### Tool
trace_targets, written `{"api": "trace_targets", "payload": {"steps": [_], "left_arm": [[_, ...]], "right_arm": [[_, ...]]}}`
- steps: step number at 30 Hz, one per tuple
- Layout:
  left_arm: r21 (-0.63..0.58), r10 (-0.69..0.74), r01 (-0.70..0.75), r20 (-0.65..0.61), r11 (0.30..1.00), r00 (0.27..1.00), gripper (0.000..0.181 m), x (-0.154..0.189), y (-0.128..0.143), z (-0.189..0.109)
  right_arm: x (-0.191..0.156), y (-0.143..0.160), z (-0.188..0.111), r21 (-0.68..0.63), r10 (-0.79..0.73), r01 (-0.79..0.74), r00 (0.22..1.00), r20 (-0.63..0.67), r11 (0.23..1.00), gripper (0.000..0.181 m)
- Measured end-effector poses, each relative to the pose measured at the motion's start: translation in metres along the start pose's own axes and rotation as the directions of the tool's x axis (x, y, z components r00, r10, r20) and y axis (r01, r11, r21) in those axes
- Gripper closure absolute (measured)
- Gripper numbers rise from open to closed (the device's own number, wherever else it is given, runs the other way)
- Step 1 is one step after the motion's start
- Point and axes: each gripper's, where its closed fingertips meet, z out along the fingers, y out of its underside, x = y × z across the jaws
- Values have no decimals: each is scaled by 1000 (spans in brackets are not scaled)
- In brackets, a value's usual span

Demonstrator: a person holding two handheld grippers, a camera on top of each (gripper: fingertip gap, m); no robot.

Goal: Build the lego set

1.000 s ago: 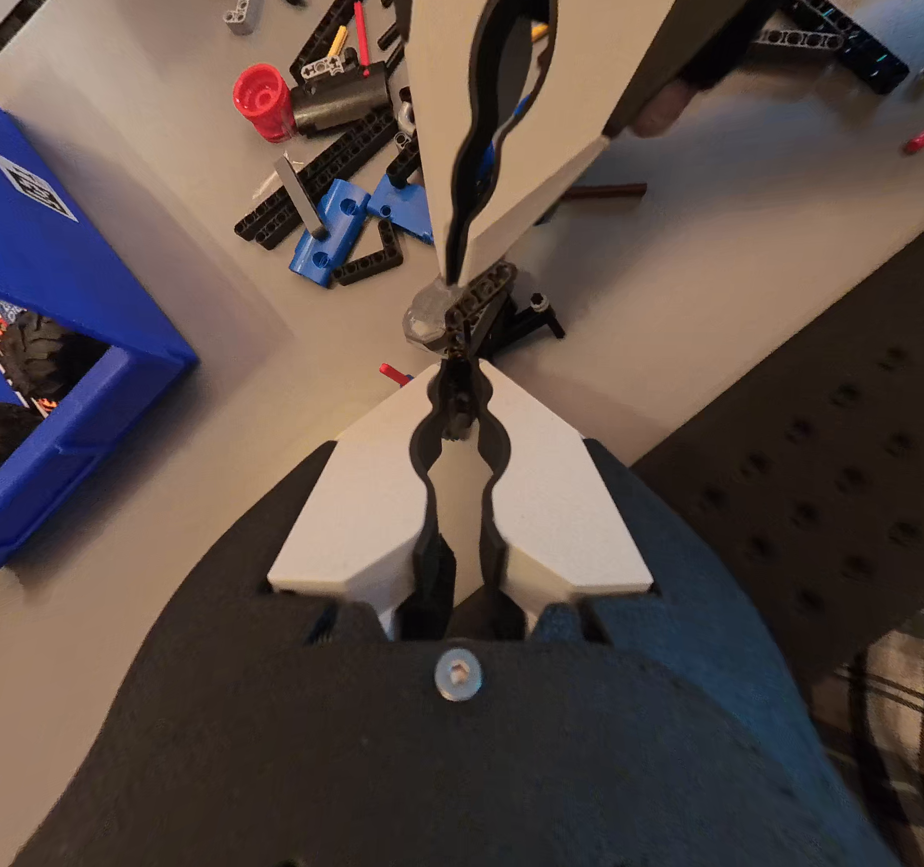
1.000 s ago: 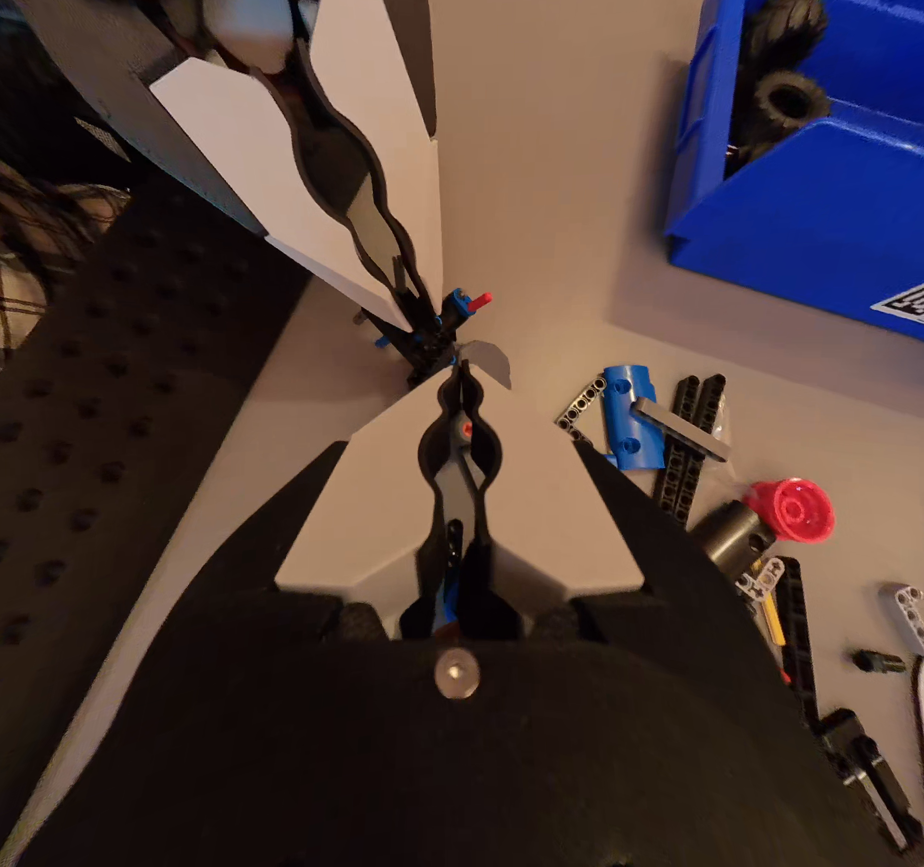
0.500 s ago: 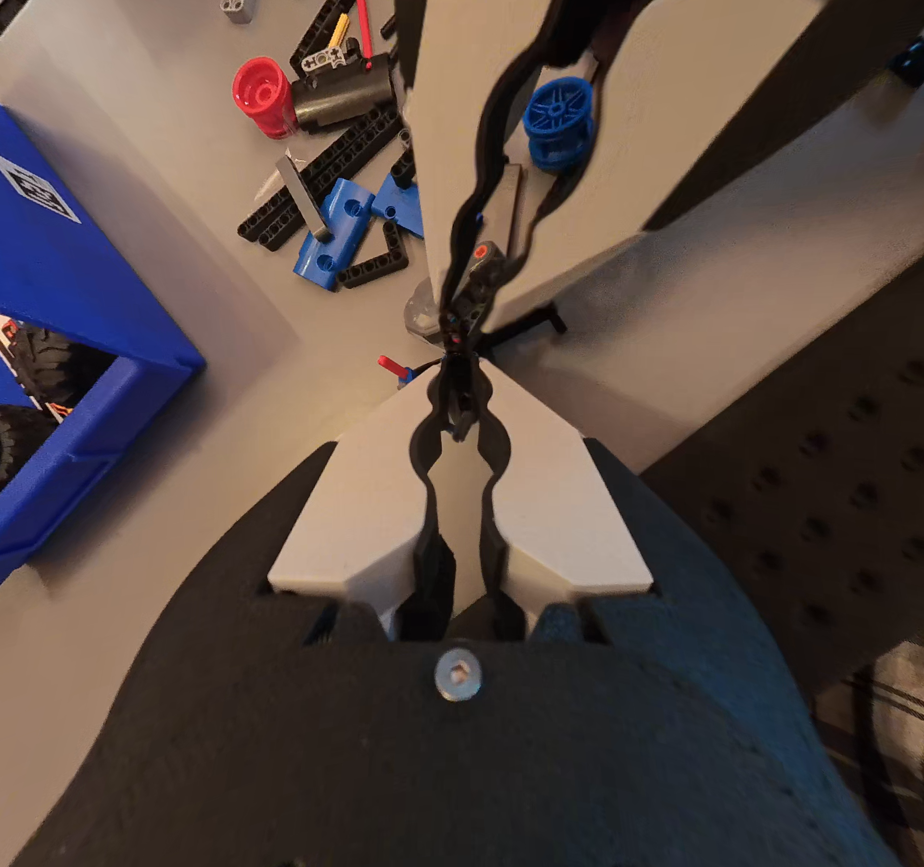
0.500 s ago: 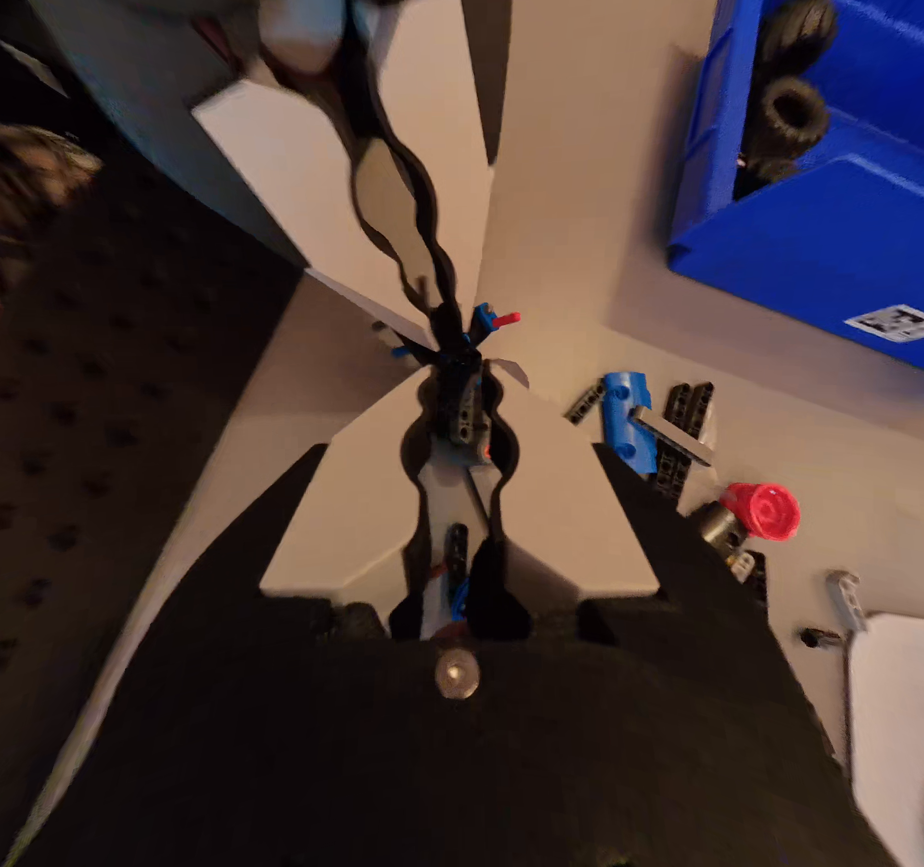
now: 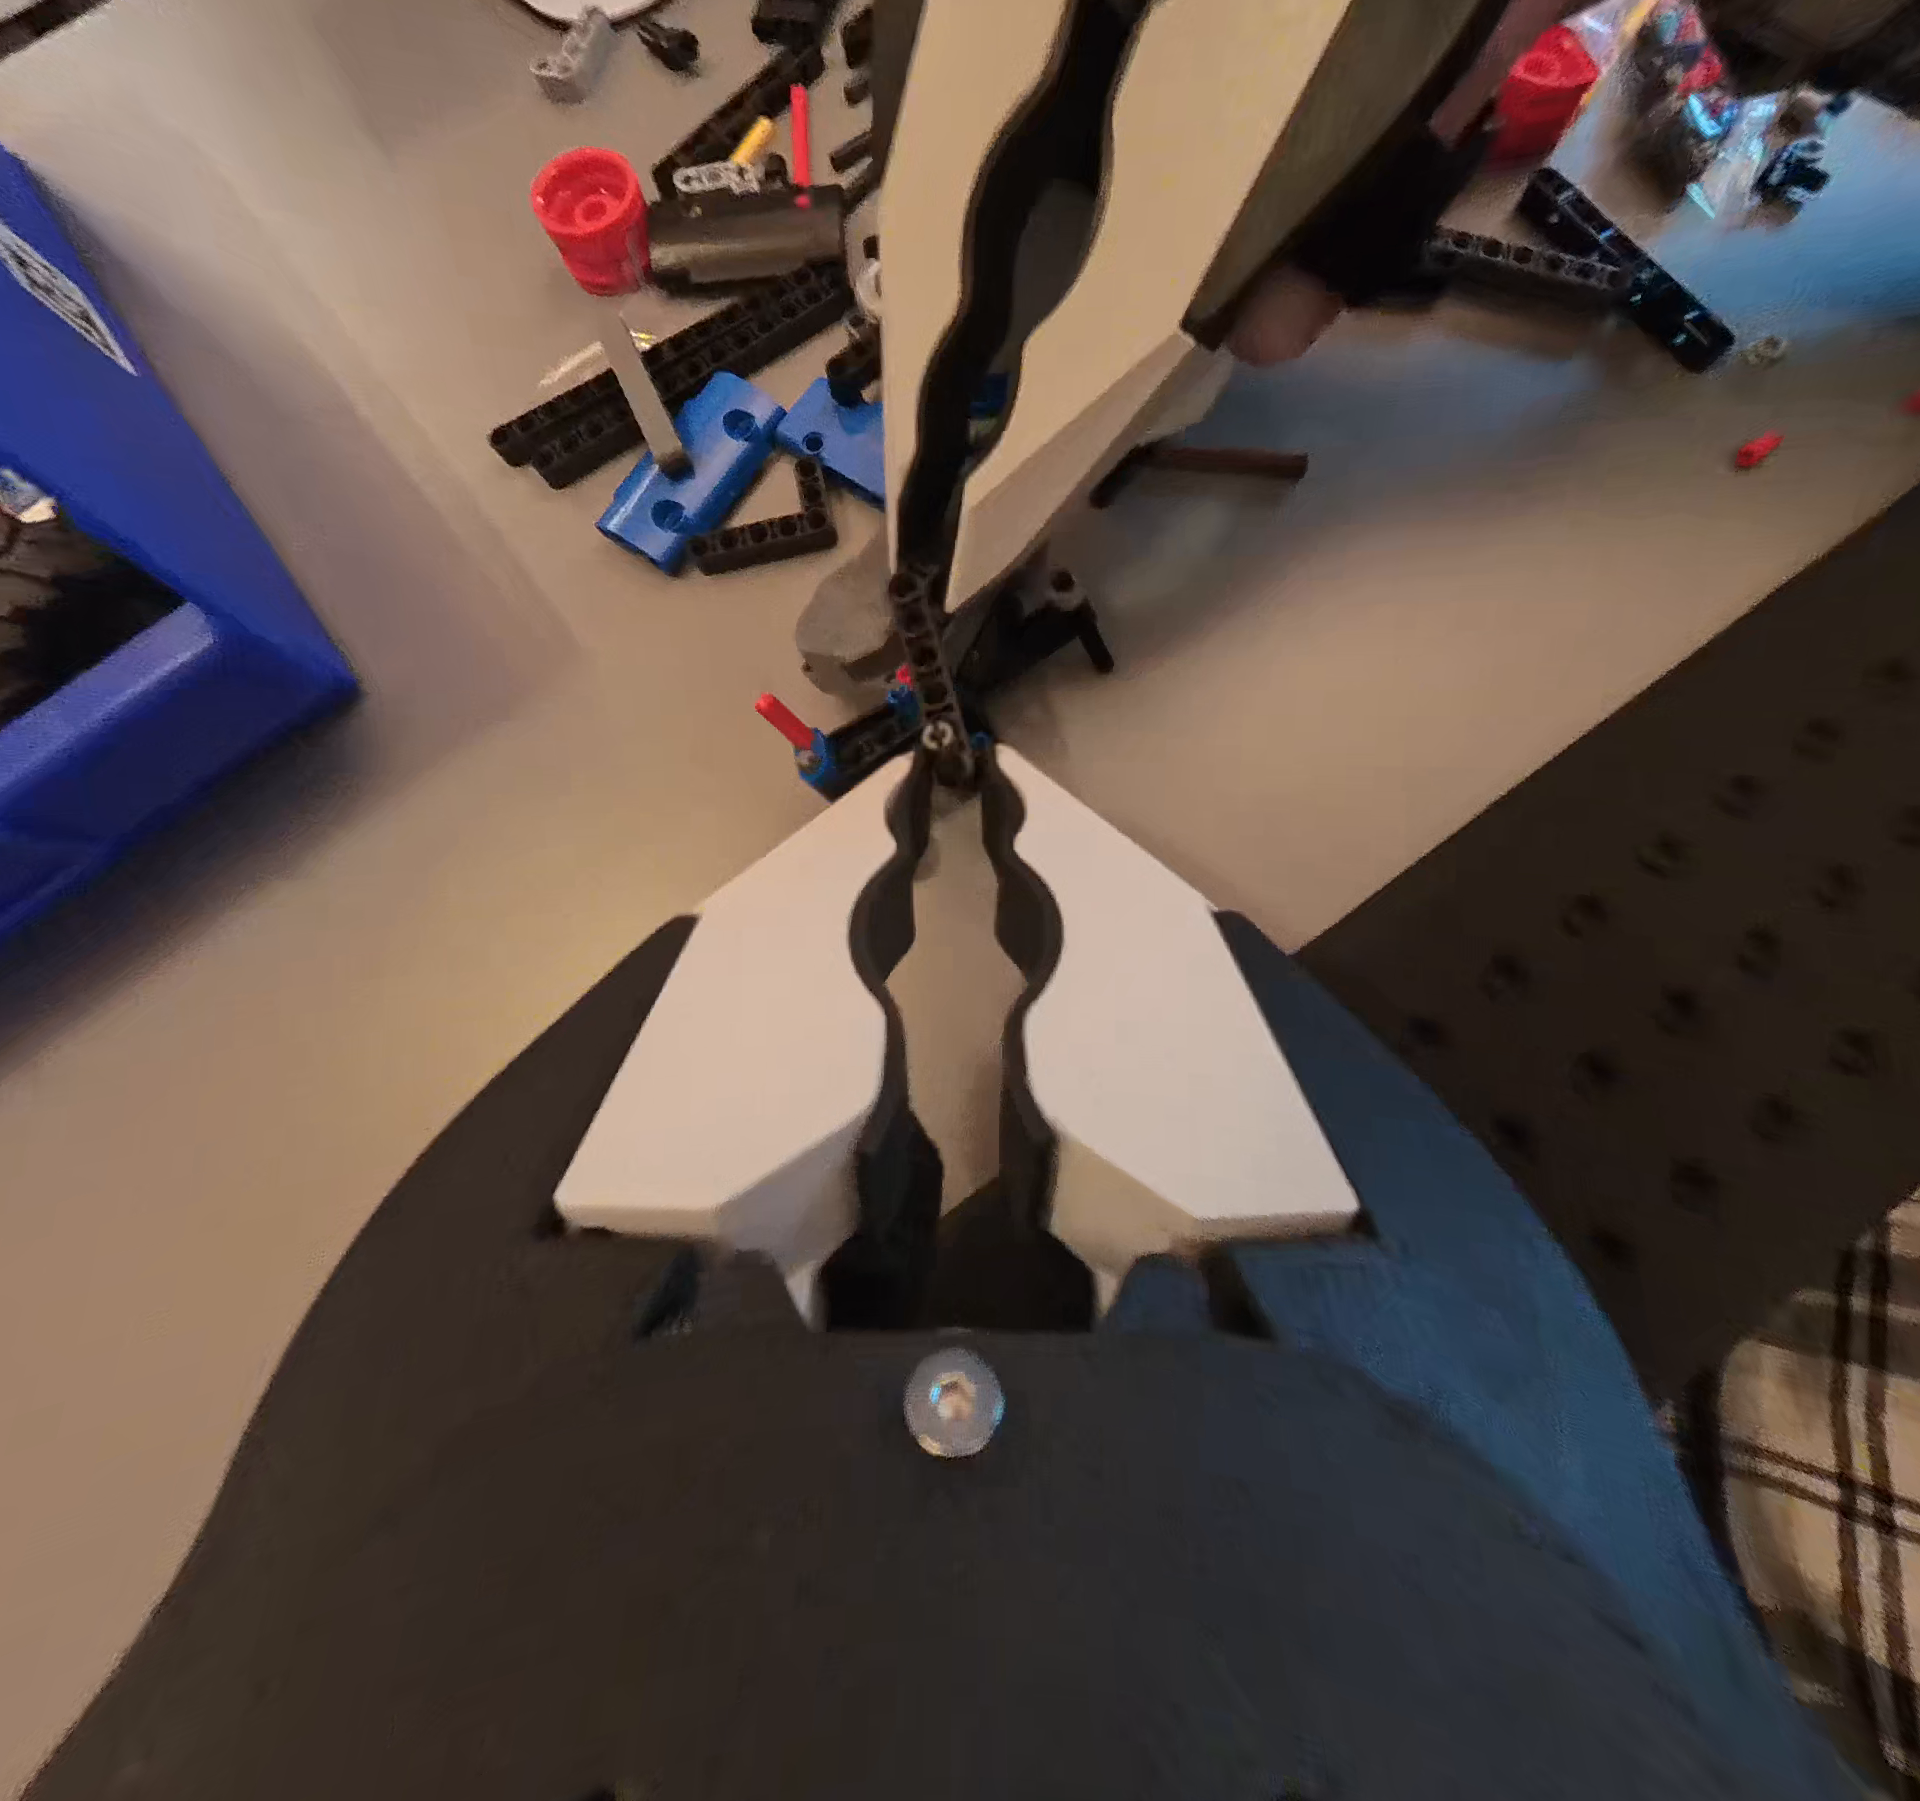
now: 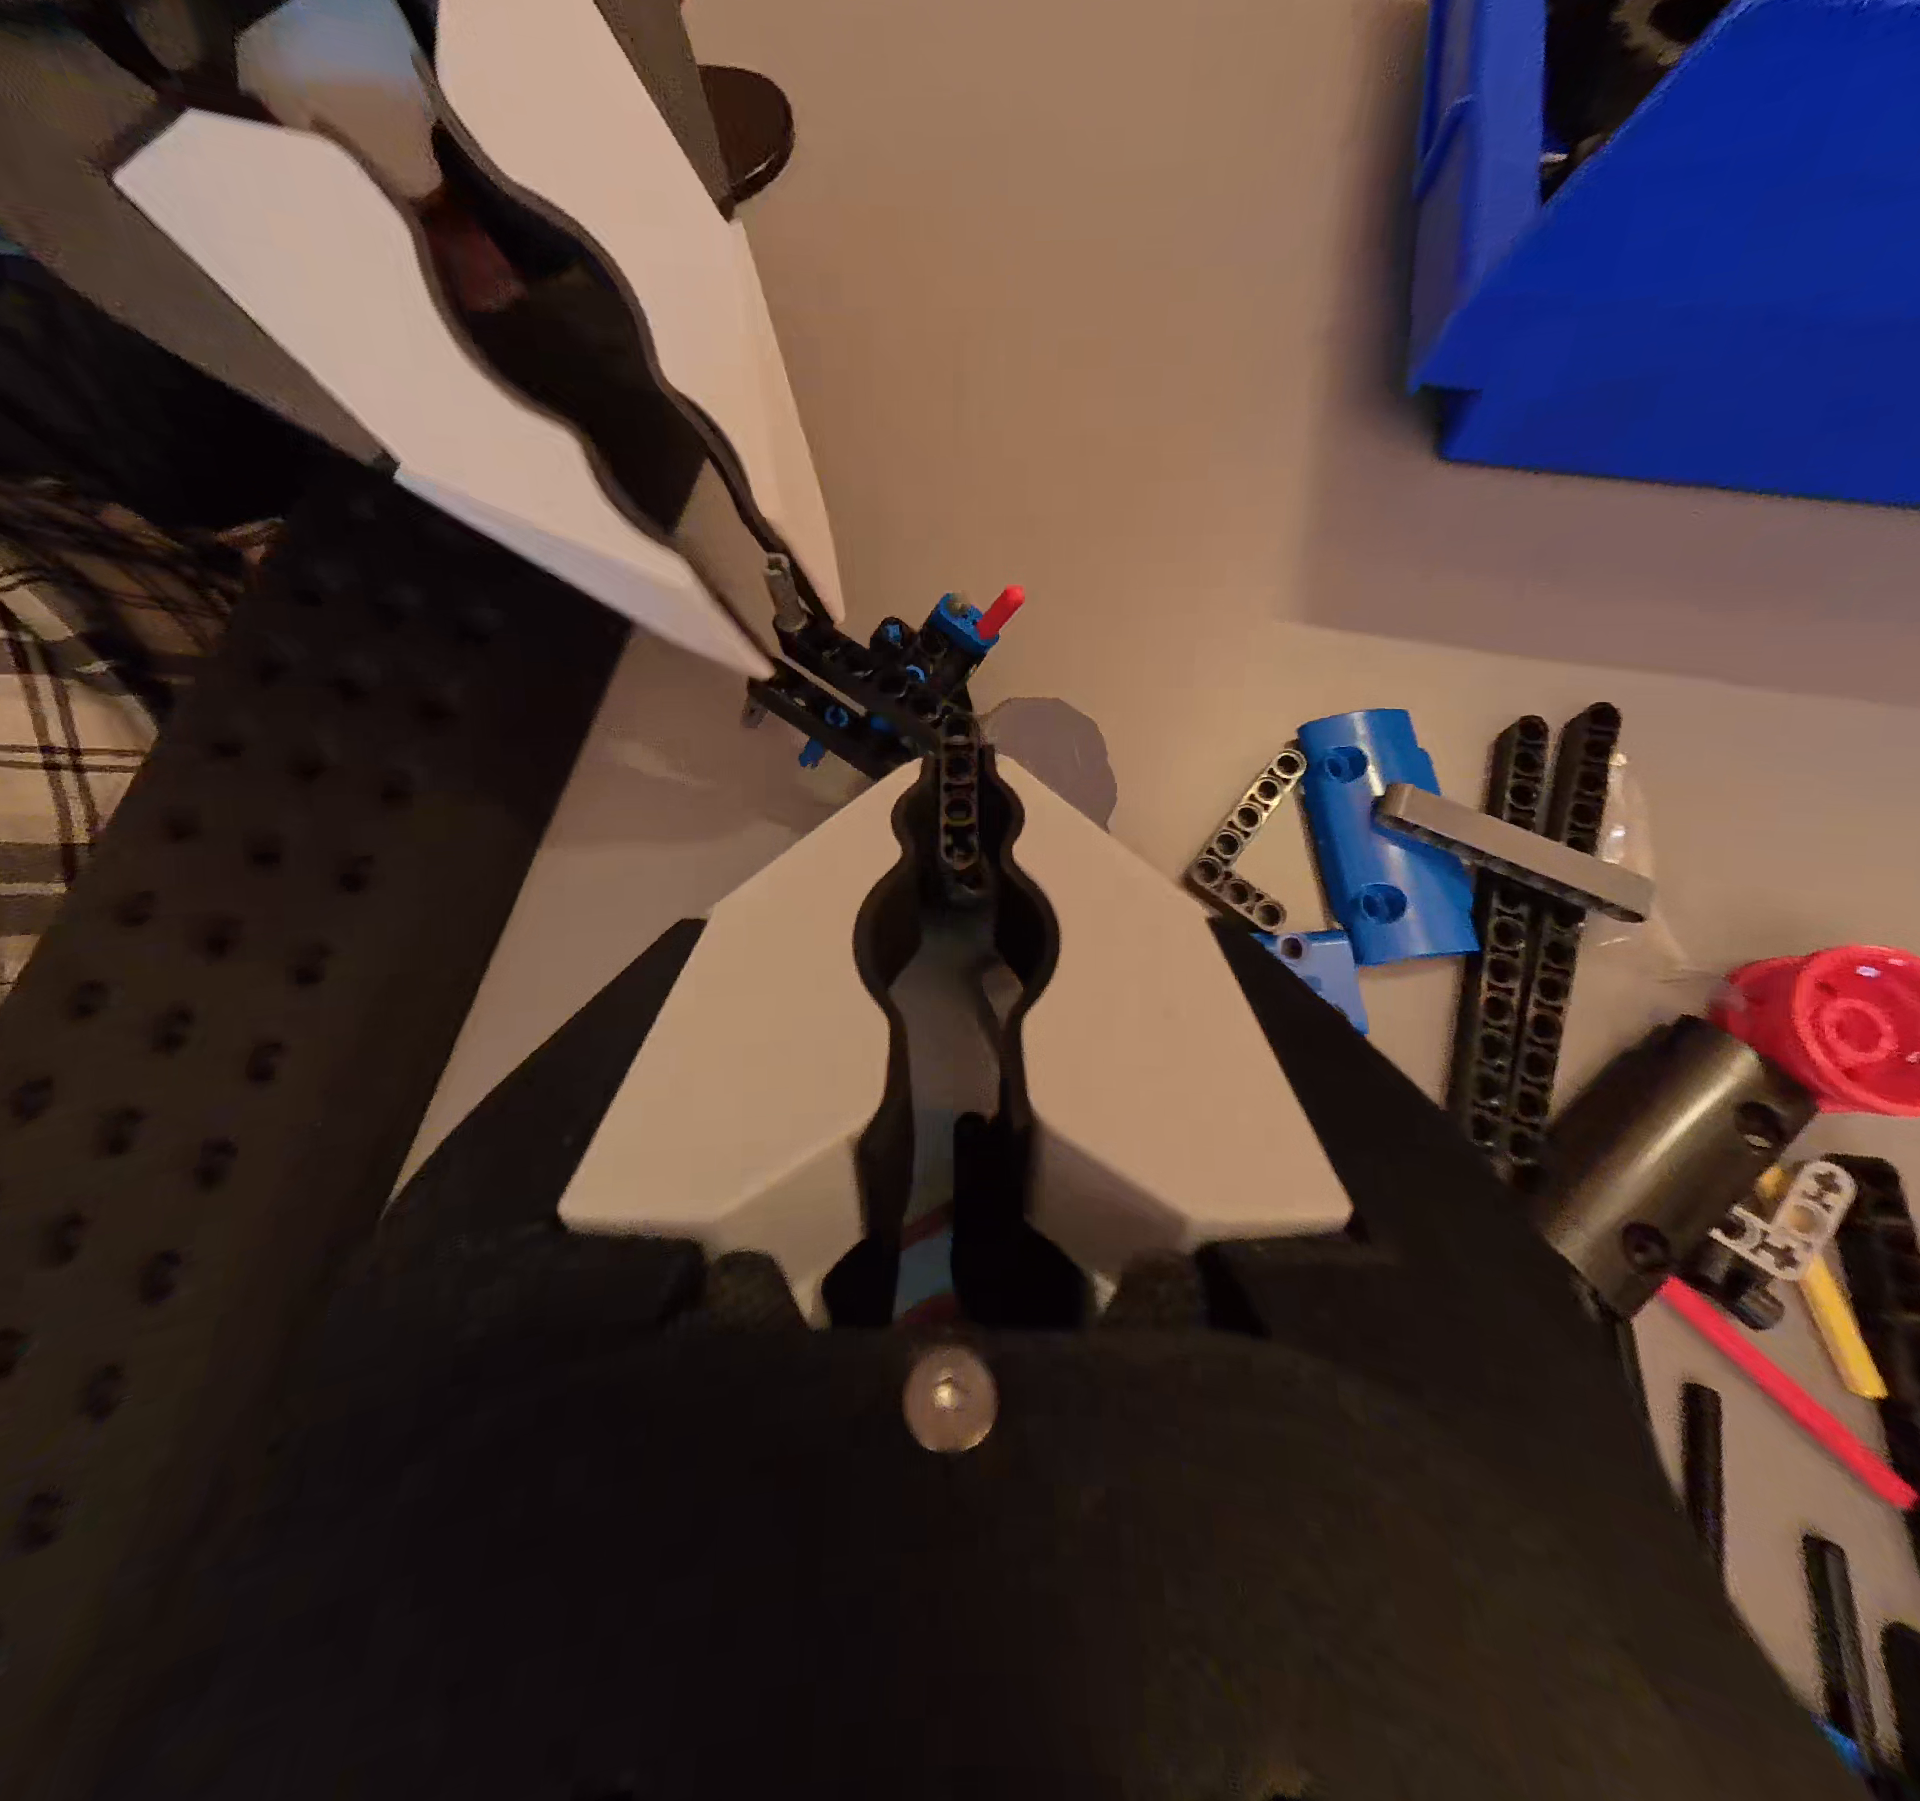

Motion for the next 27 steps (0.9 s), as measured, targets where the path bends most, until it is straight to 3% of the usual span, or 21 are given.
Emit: {"api": "trace_targets", "payload": {"steps": [8,15,18,27], "left_arm": [[-27,22,-23,-3,999,1000,175,-2,-1,-1],[-53,10,-10,10,999,1000,176,-6,0,2],[-59,6,-5,15,998,1000,176,-7,0,2],[-57,-17,17,5,998,1000,176,-10,-5,-2]], "right_arm": [[0,3,4,-46,-1,2,1000,26,999,176],[0,-8,-7,-82,-120,118,993,-20,990,163],[2,-9,-8,-91,-172,167,984,-47,982,180],[9,-9,3,-119,-168,163,985,-33,979,181]]}}
